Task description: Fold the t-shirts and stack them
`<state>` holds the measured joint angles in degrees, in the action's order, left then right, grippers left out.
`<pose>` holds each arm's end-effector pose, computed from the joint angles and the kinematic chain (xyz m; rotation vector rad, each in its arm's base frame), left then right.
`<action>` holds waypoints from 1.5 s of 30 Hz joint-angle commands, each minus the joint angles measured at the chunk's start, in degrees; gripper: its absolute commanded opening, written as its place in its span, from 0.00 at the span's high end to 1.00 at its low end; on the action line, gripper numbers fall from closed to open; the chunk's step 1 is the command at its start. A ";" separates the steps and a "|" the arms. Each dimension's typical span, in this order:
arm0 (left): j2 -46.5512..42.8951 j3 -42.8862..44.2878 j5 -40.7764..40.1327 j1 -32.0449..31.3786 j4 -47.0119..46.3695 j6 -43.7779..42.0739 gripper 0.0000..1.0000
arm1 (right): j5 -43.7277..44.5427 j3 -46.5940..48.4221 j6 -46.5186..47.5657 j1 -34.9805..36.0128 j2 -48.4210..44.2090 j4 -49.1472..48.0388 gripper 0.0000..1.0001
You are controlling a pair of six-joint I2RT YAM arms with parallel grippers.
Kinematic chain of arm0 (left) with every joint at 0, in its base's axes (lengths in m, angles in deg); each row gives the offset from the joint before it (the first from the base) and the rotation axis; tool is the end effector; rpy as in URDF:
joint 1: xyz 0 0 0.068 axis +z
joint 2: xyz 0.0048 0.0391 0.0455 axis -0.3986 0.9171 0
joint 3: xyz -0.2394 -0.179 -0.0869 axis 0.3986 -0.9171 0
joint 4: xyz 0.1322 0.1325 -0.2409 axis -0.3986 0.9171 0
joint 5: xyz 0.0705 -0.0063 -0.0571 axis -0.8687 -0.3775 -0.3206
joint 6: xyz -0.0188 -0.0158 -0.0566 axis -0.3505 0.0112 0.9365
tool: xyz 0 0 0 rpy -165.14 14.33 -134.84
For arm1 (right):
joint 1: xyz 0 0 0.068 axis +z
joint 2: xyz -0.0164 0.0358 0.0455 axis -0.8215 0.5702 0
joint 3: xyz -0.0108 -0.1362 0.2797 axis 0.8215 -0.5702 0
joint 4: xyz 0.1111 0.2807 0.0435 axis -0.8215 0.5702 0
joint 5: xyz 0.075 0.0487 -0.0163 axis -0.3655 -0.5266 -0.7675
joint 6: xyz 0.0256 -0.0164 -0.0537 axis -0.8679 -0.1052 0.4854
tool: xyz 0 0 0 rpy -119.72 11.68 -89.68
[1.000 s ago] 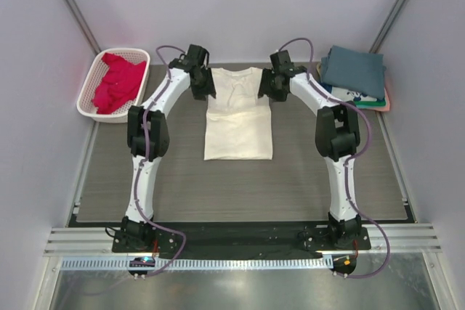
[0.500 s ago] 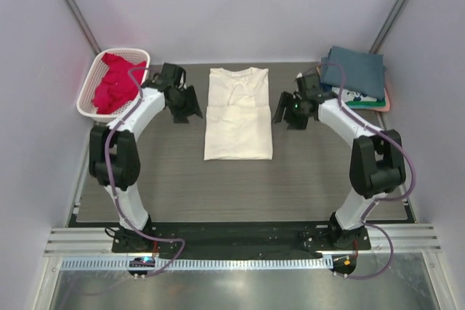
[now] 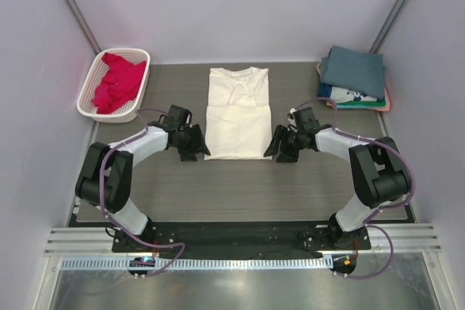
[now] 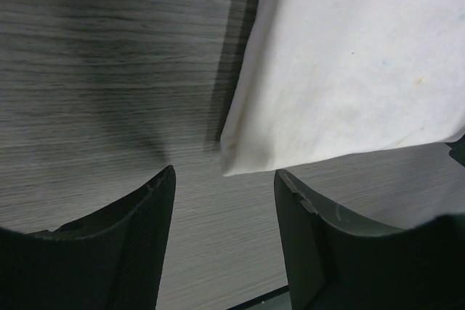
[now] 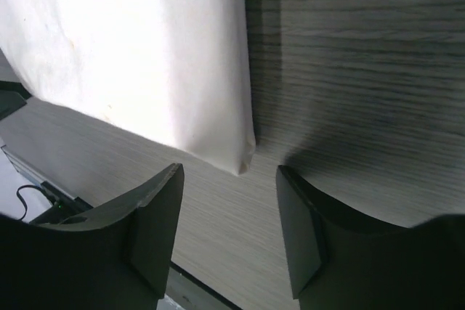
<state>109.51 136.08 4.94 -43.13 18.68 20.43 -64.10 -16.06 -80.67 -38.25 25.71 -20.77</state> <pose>0.3281 -0.1285 0.1725 -0.4564 2.7589 -0.6227 0.3199 0.1171 0.1514 0.2278 2.7307 0.8114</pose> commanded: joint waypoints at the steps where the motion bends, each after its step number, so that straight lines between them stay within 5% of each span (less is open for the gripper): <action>1: -1.56 -3.01 1.47 -0.66 -7.22 2.12 0.42 | -1.54 -0.99 -1.70 0.58 1.82 -6.10 0.42; 12: 0.10 -7.50 0.94 -1.81 -12.76 4.49 0.50 | -0.84 -0.20 -1.00 0.58 3.67 -7.07 0.78; 18: 0.98 -7.68 -0.89 -2.42 -14.17 5.20 0.74 | -0.75 -0.37 -0.91 0.58 3.49 -7.07 0.92; 19: 1.07 -7.59 -1.25 -2.60 -14.25 5.63 0.88 | -0.75 -0.37 -0.91 0.58 3.40 -6.98 0.94; 21: 0.81 -7.24 -1.61 -2.86 -14.52 5.99 0.99 | -0.57 -0.37 -0.74 0.50 2.70 -6.28 0.98; 29: -11.12 -6.71 -6.61 -8.03 -4.44 6.69 1.00 | 2.32 -2.38 1.20 0.58 -9.59 5.21 0.99; 38: -34.23 -6.10 -11.72 -17.71 14.56 13.36 1.00 | 1.18 -6.08 -1.52 0.58 -35.51 22.09 0.99; 45: -37.52 1.09 -15.47 -17.98 22.66 12.59 1.00 | 3.29 1.90 -2.41 0.59 -42.04 30.19 0.99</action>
<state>71.74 132.45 -4.61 -61.34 34.86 33.79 -63.43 -19.36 -82.75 -37.44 -16.54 4.47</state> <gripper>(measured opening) 0.011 0.079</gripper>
